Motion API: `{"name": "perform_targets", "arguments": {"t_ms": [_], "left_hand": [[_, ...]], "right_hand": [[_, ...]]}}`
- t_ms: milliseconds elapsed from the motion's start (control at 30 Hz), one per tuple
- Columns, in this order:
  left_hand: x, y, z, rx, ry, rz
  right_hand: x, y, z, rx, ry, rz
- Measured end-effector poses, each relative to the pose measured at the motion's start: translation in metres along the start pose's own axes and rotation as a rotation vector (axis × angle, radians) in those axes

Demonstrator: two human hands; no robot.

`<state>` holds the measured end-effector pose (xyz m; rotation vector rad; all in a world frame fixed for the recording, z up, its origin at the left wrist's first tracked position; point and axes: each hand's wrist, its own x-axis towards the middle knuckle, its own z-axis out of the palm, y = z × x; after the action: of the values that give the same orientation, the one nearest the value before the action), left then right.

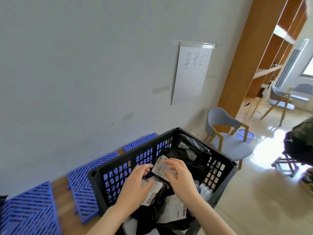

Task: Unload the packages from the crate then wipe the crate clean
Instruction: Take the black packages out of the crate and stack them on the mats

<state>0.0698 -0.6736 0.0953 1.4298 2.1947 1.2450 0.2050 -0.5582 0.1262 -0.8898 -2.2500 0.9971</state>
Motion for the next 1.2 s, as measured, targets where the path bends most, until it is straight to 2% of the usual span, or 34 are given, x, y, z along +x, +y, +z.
{"name": "perform_targets", "arguments": {"t_ms": [433, 600, 833, 1033, 1200], "left_hand": [[0.137, 0.013, 0.078, -0.053, -0.116, 0.041], [0.17, 0.023, 0.107, 0.019, -0.154, 0.063], [0.186, 0.033, 0.142, 0.126, -0.135, 0.012], [0.189, 0.045, 0.149, 0.181, -0.078, -0.055], [0.181, 0.053, 0.144, 0.156, -0.028, -0.089]], "right_hand": [[0.101, 0.082, -0.055, -0.239, 0.142, 0.106], [0.117, 0.11, -0.069, -0.503, 0.213, 0.083], [0.147, 0.144, -0.081, -0.709, 0.121, 0.0], [0.172, 0.155, -0.086, -0.528, 0.111, -0.207], [0.179, 0.144, -0.091, -0.243, 0.025, -0.217]]}}
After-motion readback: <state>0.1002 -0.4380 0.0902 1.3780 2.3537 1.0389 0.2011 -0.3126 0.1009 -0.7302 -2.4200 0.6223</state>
